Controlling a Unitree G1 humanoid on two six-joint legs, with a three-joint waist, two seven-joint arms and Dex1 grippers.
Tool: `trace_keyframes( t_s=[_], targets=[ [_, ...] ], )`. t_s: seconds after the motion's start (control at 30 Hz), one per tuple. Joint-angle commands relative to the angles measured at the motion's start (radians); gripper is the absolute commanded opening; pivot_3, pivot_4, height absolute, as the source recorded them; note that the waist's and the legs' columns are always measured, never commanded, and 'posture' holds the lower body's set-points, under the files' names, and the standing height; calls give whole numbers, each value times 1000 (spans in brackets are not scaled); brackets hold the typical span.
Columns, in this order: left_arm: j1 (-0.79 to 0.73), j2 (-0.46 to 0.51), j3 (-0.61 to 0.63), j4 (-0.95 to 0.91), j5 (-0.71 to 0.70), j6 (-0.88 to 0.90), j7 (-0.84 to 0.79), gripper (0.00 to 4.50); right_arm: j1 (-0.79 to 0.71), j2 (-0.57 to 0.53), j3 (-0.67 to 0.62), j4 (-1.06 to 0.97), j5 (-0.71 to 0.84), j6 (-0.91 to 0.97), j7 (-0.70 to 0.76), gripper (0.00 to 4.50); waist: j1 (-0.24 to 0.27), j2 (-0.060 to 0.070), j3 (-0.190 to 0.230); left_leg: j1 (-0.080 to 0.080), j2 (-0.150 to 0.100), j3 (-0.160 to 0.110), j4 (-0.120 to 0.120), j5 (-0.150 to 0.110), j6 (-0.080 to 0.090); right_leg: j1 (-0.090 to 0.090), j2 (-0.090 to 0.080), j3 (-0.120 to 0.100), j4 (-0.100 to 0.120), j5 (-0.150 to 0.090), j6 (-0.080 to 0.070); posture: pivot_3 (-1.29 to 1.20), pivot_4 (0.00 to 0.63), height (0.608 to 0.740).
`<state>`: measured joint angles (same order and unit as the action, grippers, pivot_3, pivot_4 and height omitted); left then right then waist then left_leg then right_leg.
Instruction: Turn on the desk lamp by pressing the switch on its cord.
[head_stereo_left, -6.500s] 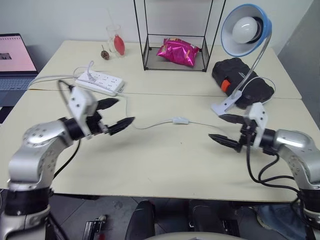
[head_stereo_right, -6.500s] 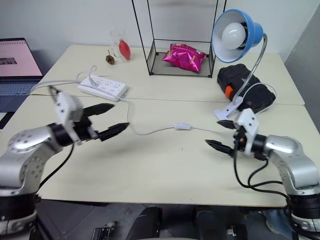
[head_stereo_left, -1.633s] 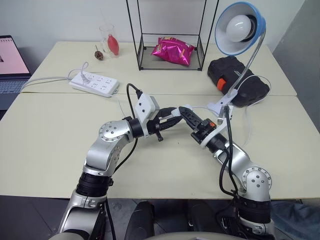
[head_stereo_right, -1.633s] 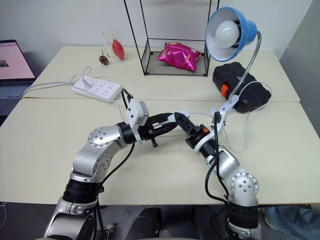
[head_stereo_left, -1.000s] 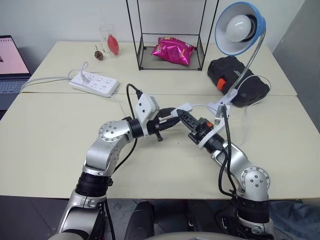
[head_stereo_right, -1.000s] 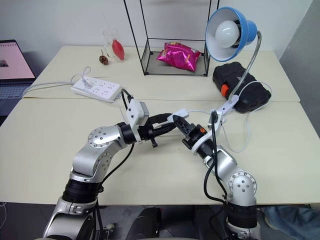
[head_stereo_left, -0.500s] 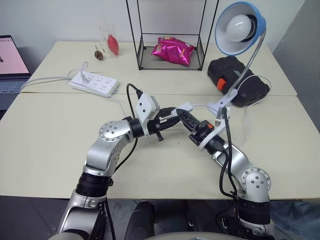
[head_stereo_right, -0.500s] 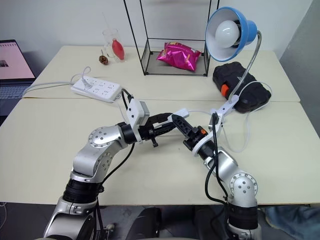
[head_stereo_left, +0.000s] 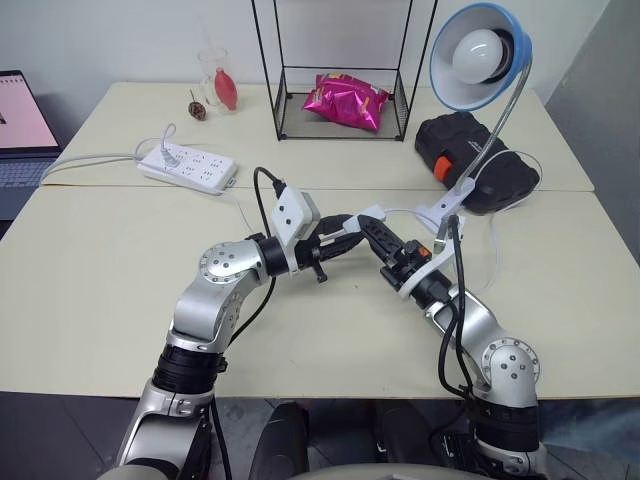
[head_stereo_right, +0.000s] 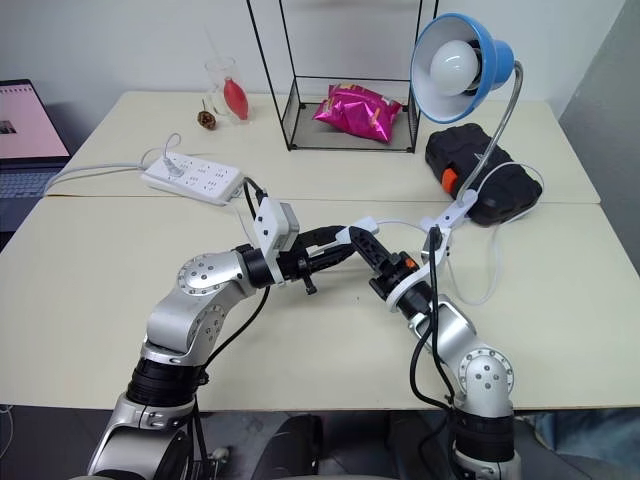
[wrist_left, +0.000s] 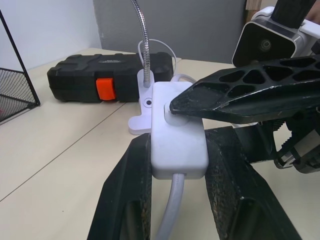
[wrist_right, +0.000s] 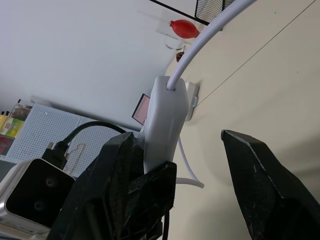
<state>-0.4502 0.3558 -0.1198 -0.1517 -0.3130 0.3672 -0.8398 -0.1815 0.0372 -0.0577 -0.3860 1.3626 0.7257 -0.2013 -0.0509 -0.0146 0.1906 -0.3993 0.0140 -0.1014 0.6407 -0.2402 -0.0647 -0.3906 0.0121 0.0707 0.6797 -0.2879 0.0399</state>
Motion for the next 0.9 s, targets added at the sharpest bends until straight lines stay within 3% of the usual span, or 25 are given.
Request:
trace_keyframes(
  t_s=[0.03, 0.17, 0.27, 0.47, 0.53, 0.9],
  targets=[
    [-8, 1, 2, -31, -15, -14, 0, 1115, -11, 8, -6, -28, 39, -18, 7, 2918, 0, 0, 0, 0, 0, 0, 0, 0, 0, 0, 0, 0, 0, 0, 0, 0, 150, 740],
    [-6, 3, 3, -34, -15, -13, 0, 1115, -9, 9, -4, -26, 40, -18, 7, 2918, 0, 0, 0, 0, 0, 0, 0, 0, 0, 0, 0, 0, 0, 0, 0, 0, 150, 740],
    [-4, 4, 3, -36, -16, -12, 0, 1115, -8, 10, -2, -20, 41, -17, 2, 2463, 0, 0, 0, 0, 0, 0, 0, 0, 0, 0, 0, 0, 0, 0, 0, 0, 150, 740],
    [-2, 5, 3, -39, -17, -11, 0, 1115, -7, 2, 5, -13, 47, -10, -5, 804, 0, 0, 0, 0, 0, 0, -1, 0, 0, 0, 0, 0, 0, 0, 0, 0, 150, 740],
    [-3, 4, 3, -38, -17, -12, 0, 1115, -7, 0, 7, -13, 48, -9, -5, 524, 0, 0, 0, 0, 0, 0, -1, 0, 0, 0, 0, 0, 0, 0, 0, 0, 150, 740],
    [-8, 0, 5, -37, -18, -14, 3, 1115, -10, -9, 3, -12, 48, -14, -5, 523, 0, 0, 0, 0, 0, 0, -1, 0, 0, 0, 0, 0, 0, 0, 0, 0, 150, 740]
  ],
)
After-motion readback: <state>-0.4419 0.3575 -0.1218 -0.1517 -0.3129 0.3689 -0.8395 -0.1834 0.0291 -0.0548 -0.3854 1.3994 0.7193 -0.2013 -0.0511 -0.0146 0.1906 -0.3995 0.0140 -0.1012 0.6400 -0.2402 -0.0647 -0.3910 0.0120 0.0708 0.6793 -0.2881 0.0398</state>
